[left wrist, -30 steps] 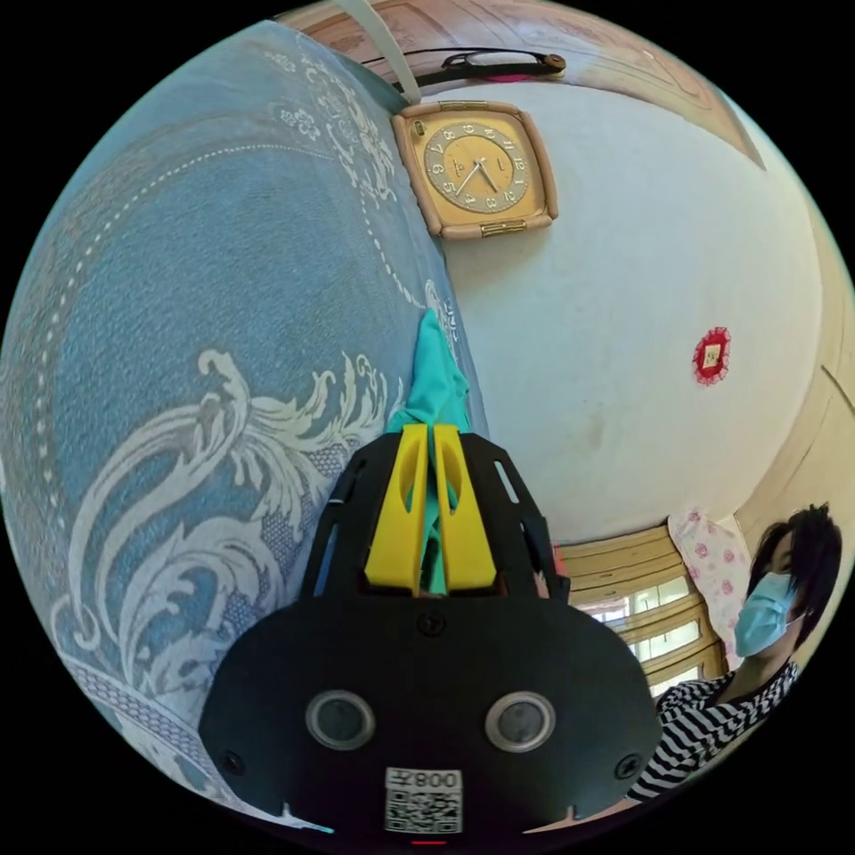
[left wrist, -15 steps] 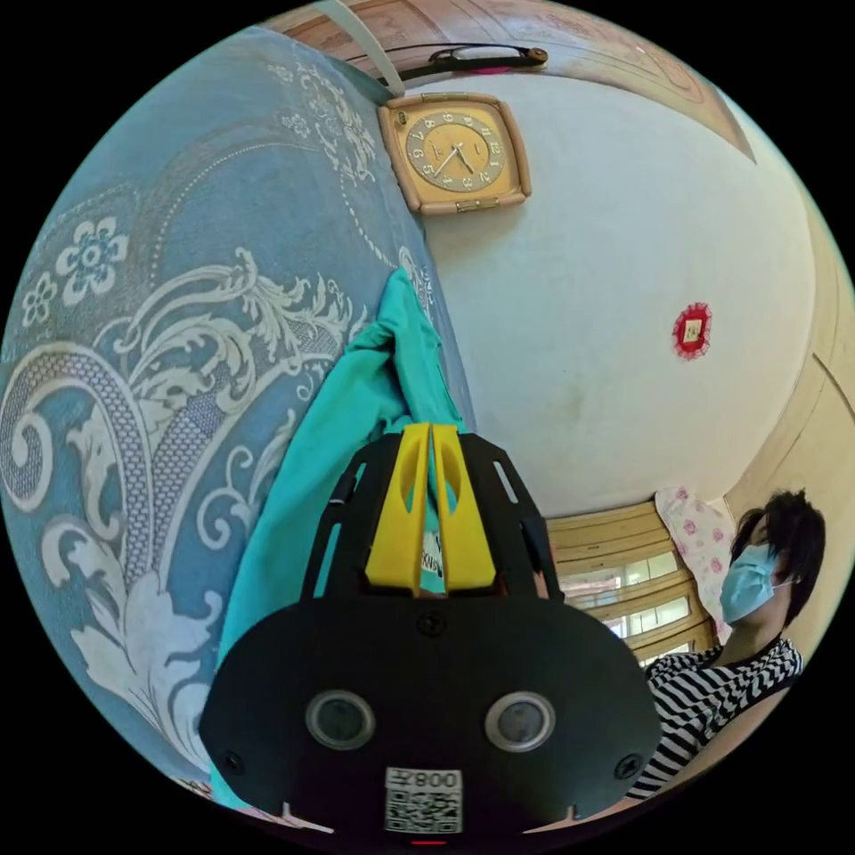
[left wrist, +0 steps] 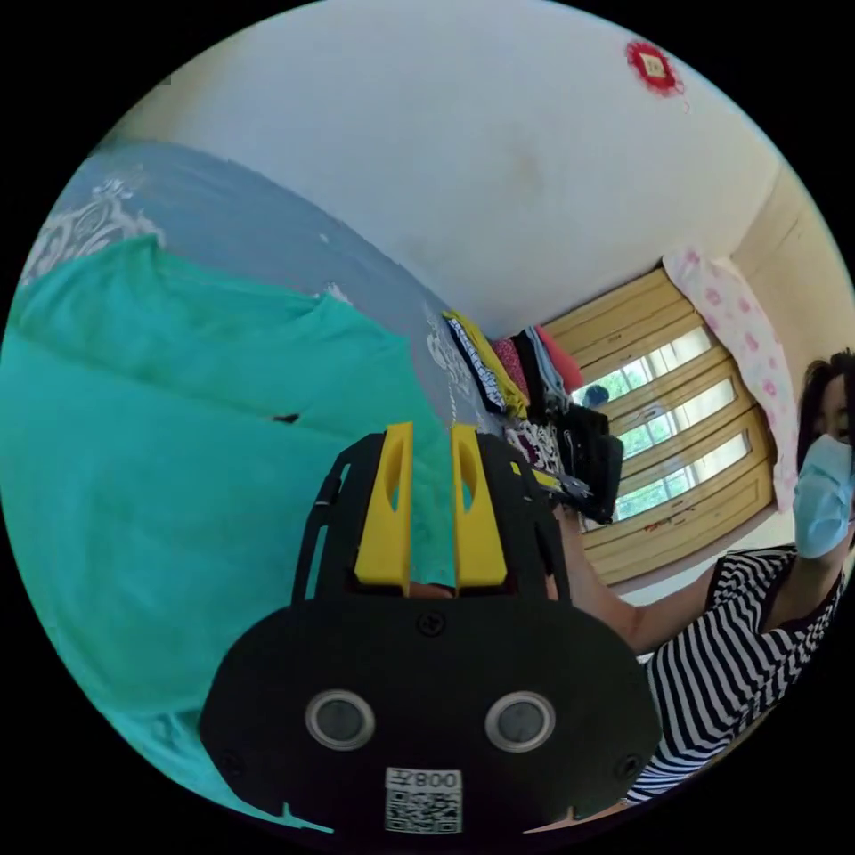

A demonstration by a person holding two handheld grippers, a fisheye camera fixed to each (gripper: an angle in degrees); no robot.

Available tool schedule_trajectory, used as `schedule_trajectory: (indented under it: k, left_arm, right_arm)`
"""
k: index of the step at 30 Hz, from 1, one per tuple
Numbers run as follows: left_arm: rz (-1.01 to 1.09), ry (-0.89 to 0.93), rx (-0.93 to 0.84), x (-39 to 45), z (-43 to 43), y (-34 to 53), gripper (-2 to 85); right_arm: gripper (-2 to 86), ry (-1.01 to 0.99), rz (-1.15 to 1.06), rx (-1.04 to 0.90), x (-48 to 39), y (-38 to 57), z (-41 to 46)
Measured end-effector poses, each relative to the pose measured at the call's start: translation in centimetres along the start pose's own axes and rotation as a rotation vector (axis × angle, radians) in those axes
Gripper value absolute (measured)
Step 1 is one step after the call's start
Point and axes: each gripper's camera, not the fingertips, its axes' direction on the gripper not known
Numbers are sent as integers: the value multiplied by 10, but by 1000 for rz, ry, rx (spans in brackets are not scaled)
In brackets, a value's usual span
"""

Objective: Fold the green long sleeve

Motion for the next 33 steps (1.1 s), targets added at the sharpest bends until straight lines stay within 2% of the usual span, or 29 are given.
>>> schedule_trajectory:
  k: [8, 14, 18, 26, 33]
  left_arm:
    - [276, -227, -210, 27, 178, -96, 81]
    - [382, -340, -347, 32, 278, -126, 87]
    - [395, -344, -373, 32, 325, -138, 82]
    - [458, -363, -429, 47, 404, -156, 12]
    - [481, -291, -374, 56, 437, -178, 4]
  right_arm:
    - [65, 168, 4, 41, -25, 34, 9]
    - [69, 174, 23, 93, -24, 54, 6]
    - [71, 150, 20, 62, -20, 53, 12]
    - [43, 178, 29, -6, -13, 54, 18]
    - [15, 102, 73, 96, 7, 63, -9]
